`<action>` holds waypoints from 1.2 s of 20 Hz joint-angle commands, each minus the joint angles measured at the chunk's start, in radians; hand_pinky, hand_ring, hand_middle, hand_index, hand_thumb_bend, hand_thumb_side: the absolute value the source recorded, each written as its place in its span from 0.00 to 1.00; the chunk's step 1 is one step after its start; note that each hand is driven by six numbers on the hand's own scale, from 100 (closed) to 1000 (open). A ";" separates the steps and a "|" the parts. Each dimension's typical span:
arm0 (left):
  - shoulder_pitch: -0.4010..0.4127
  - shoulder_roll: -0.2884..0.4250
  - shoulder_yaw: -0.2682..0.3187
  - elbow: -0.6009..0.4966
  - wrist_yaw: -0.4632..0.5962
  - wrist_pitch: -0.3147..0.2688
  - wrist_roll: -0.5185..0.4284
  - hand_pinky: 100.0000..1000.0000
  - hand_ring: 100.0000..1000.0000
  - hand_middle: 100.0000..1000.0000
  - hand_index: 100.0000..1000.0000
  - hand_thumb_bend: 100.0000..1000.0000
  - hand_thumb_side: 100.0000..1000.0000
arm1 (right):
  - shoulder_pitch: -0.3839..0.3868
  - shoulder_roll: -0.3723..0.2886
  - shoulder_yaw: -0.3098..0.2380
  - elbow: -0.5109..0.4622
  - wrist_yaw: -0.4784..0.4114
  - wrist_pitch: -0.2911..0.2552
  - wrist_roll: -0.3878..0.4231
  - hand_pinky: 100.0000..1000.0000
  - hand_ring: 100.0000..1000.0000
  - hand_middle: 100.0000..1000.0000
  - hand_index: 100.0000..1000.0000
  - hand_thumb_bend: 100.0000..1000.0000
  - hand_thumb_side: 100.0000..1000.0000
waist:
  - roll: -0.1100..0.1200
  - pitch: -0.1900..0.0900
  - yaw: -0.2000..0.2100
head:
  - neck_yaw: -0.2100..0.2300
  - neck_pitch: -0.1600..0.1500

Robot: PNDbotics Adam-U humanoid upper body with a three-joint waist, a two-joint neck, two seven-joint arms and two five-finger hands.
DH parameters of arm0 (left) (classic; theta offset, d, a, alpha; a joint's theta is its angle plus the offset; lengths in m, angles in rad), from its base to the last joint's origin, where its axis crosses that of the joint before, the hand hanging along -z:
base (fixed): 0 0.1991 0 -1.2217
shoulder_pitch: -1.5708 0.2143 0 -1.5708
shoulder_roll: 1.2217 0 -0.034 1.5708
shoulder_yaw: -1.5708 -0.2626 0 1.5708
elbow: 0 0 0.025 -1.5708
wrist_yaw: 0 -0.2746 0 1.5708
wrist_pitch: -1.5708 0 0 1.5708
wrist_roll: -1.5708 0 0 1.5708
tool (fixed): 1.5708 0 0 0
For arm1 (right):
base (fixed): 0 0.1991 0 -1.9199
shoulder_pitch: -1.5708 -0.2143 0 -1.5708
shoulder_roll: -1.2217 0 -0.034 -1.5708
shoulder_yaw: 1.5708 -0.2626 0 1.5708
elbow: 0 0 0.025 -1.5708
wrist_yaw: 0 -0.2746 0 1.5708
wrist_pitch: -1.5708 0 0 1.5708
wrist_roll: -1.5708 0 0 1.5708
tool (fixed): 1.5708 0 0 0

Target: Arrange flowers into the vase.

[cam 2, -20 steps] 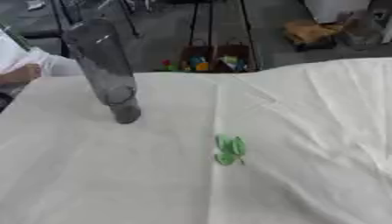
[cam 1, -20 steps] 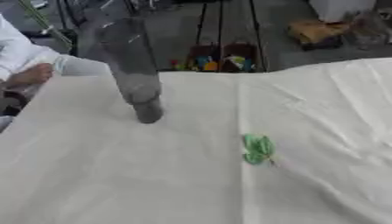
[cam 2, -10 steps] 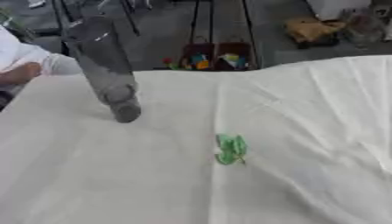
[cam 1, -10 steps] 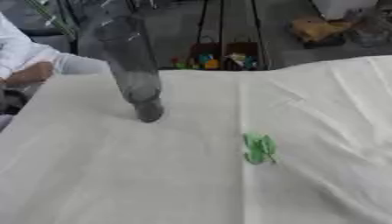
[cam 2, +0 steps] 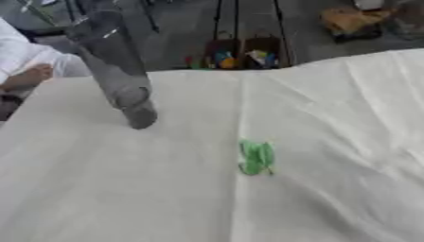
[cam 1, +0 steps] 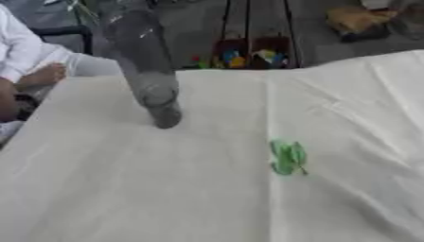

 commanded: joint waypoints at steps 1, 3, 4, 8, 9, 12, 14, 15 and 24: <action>-0.034 0.022 0.022 0.005 -0.004 -0.036 0.004 0.00 0.00 0.00 0.00 0.00 0.73 | -0.015 -0.033 -0.001 -0.008 -0.012 -0.005 0.008 0.52 0.78 0.43 0.73 0.00 0.84 | -0.002 -0.016 -0.001 | 0.008 -0.007; -0.042 0.018 0.024 0.013 -0.004 -0.054 0.008 0.00 0.00 0.00 0.00 0.00 0.73 | -0.017 -0.036 0.000 -0.005 -0.014 -0.008 0.011 0.52 0.78 0.43 0.73 0.00 0.83 | -0.001 -0.011 -0.003 | 0.009 -0.013; -0.046 0.016 0.025 0.017 -0.009 -0.065 0.008 0.00 0.00 0.00 0.00 0.00 0.73 | -0.018 -0.038 0.001 -0.005 -0.014 -0.010 0.013 0.52 0.78 0.43 0.73 0.00 0.83 | -0.001 -0.009 -0.004 | 0.010 -0.016; -0.059 0.011 0.027 0.033 -0.059 -0.103 0.011 0.00 0.00 0.00 0.00 0.00 0.72 | -0.024 -0.044 0.005 0.000 -0.017 -0.016 0.019 0.52 0.78 0.43 0.73 0.00 0.83 | 0.003 -0.002 -0.014 | 0.019 -0.032; -0.060 0.011 0.027 0.035 -0.076 -0.111 0.011 0.00 0.00 0.00 0.01 0.00 0.70 | -0.025 -0.045 0.006 0.001 -0.018 -0.018 0.020 0.52 0.78 0.43 0.73 0.00 0.83 | 0.004 0.000 -0.016 | 0.021 -0.036; -0.061 0.014 0.025 0.033 -0.127 -0.129 0.010 0.00 0.00 0.00 0.01 0.00 0.70 | -0.026 -0.048 0.005 0.005 -0.020 -0.021 0.022 0.52 0.78 0.43 0.74 0.00 0.83 | 0.006 0.005 -0.021 | 0.021 -0.043; -0.061 0.009 0.026 0.032 -0.160 -0.126 0.014 0.00 0.00 0.00 0.01 0.00 0.70 | -0.026 -0.049 0.005 0.006 -0.021 -0.022 0.023 0.52 0.78 0.43 0.74 0.00 0.83 | 0.006 0.005 -0.022 | 0.022 -0.044; -0.061 0.007 0.026 0.032 -0.172 -0.123 0.017 0.00 0.00 0.00 0.01 0.00 0.70 | -0.026 -0.049 0.005 0.006 -0.021 -0.022 0.024 0.52 0.78 0.43 0.74 0.00 0.83 | 0.006 0.006 -0.022 | 0.022 -0.044; -0.040 0.005 0.012 -0.021 -0.202 -0.106 0.022 0.00 0.00 0.00 0.01 0.00 0.69 | -0.029 -0.042 0.007 0.004 -0.035 -0.017 0.030 0.52 0.78 0.43 0.74 0.00 0.84 | 0.007 0.009 -0.030 | 0.009 -0.167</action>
